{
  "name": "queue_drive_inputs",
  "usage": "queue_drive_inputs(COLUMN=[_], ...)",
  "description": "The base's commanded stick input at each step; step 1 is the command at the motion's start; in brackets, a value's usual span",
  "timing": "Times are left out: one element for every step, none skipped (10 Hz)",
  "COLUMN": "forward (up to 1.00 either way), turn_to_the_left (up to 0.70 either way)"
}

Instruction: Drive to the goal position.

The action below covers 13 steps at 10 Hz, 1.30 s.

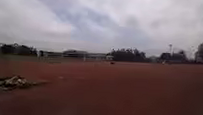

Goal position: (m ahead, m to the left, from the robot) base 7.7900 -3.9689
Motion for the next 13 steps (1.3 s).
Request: queue_drive_inputs(forward=[0.70, 0.70, 0.70, 0.70, 0.70, 0.70, 0.70, 0.70, 0.70, 0.70, 0.70, 0.70, 0.70], turn_to_the_left=[0.00, 0.00, 0.00, 0.00, 0.00, 0.00, 0.00, 0.00, 0.00, 0.00, 0.00, 0.00, 0.00])
